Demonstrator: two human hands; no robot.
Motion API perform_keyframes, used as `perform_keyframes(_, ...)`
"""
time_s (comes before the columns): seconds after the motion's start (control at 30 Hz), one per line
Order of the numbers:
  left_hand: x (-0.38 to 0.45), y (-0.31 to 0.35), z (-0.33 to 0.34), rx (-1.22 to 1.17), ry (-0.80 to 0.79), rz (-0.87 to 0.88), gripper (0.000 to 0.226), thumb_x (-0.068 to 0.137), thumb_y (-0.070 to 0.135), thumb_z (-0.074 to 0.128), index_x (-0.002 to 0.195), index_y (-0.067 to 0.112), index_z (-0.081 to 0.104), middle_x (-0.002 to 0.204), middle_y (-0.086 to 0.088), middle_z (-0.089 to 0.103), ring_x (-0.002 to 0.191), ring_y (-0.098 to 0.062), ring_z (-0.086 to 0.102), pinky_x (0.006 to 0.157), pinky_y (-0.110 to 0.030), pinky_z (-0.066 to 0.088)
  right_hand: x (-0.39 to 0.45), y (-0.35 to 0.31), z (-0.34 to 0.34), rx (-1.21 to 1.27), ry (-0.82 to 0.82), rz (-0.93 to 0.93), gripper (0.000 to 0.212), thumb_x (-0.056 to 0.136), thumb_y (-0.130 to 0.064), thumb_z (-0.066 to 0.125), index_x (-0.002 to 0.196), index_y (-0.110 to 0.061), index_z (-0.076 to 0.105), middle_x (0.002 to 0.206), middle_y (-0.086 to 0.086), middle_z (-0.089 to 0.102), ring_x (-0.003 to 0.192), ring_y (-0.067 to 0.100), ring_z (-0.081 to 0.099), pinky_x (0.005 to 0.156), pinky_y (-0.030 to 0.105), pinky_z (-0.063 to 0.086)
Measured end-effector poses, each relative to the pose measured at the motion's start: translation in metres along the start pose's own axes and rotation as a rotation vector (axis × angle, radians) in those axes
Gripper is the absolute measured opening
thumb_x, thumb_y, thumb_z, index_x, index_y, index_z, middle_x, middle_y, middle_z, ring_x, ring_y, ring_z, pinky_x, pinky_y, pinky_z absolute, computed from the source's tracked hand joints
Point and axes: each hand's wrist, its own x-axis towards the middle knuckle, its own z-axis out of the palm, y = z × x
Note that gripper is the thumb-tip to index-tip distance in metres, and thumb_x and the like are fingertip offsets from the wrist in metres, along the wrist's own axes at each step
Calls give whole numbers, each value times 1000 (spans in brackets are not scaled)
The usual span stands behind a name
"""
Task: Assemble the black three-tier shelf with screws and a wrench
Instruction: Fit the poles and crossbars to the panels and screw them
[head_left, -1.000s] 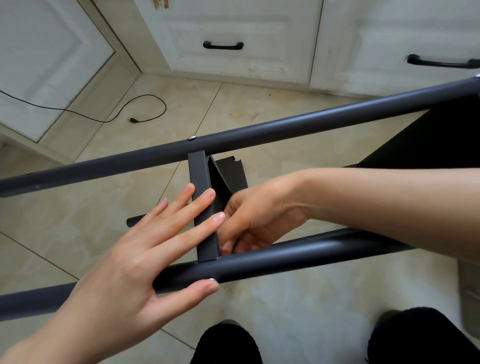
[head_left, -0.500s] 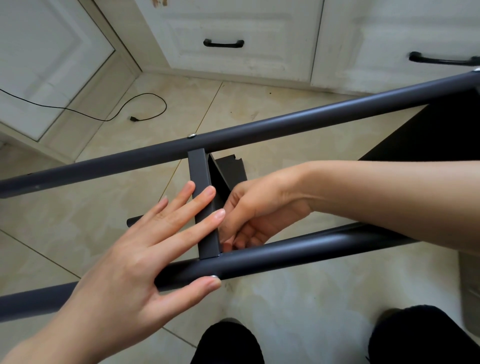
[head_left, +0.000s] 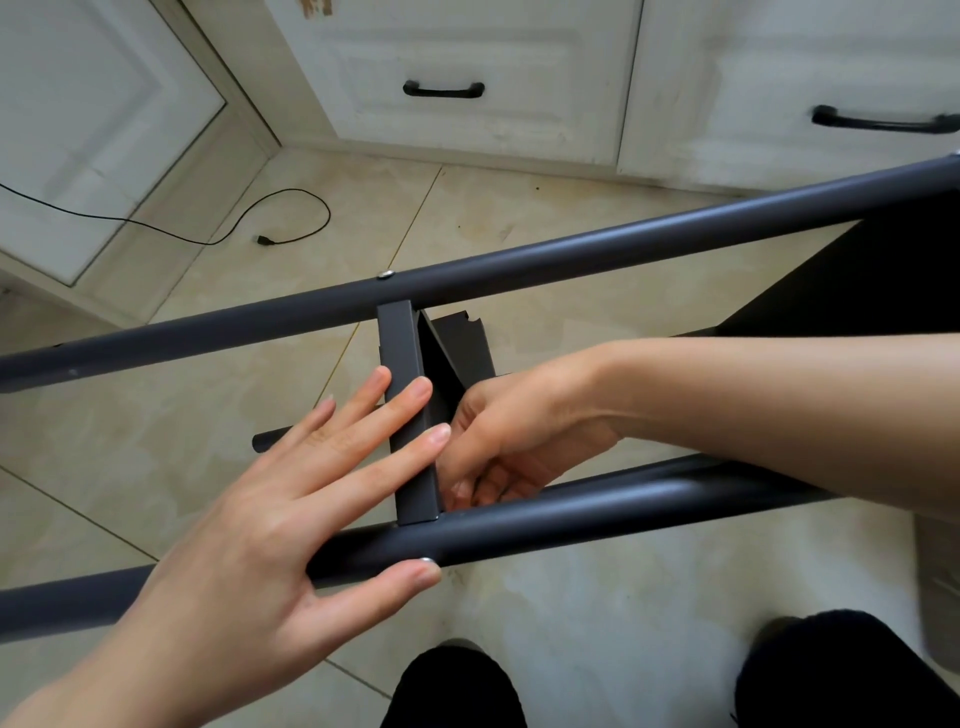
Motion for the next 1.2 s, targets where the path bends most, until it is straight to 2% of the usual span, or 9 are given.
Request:
perform_keyframes(0.23,0,-1,1,-4,4,-3,68,94,55,56,151,22,42,163,8,32,152,-20,28,121,-39,23,0,-1,-4,17,-23,-37,28,95,-3,56,70,-8,68,75,9,64,67,17,58,68,26,50)
perform_keyframes(0.4,0,-2,1,-3,7,-10,67,93,55,56,151,22,44,163,7,33,151,-20,28,121,-39,23,-1,-3,-7,-34,-16,-26,34,95,-7,58,63,-12,70,73,8,65,64,16,58,66,26,48)
perform_keyframes(0.63,2,-3,0,-19,0,-29,65,91,53,59,149,26,46,163,10,33,152,-18,26,121,-39,23,-3,-9,-4,-56,-30,17,19,96,-7,53,80,-8,64,74,6,63,66,16,58,66,25,49)
perform_keyframes(0.8,4,-6,-3,-67,-1,-60,65,89,51,62,148,28,46,162,14,31,153,-13,23,122,-35,22,-5,-13,10,-130,145,-35,18,96,-5,52,81,-6,61,69,6,61,59,15,57,57,22,48)
perform_keyframes(0.9,4,-9,-5,-100,7,-94,66,89,53,61,148,30,46,162,16,31,153,-9,20,122,-34,22,-19,-22,16,-223,283,-38,20,96,-13,57,77,-9,64,60,0,65,53,11,60,52,19,47)
perform_keyframes(1.0,4,-10,-7,-118,23,-121,64,89,54,60,147,32,47,161,19,31,152,-4,18,123,-33,25,-39,-32,24,-504,463,-24,20,95,-31,62,92,-17,75,79,-4,72,75,11,65,70,26,49)
perform_keyframes(1.07,7,-11,-5,-122,30,-134,63,89,53,63,146,32,47,160,21,31,152,-1,16,122,-29,23,-50,-33,30,-690,591,-12,22,94,-41,60,103,-27,75,89,-9,68,87,10,61,78,29,44)
perform_keyframes(1.13,9,-9,-5,-115,45,-140,63,89,50,64,146,30,48,159,21,31,151,2,15,122,-24,19,-62,-28,40,-741,649,-39,21,94,-41,59,108,-31,72,94,-12,66,93,11,60,83,30,46)
perform_keyframes(1.2,13,-6,-4,-98,53,-134,62,89,49,63,146,29,50,158,20,33,151,3,14,121,-26,19,-70,-19,50,-768,658,-78,25,94,-36,61,116,-27,68,103,-9,68,98,14,62,90,31,49)
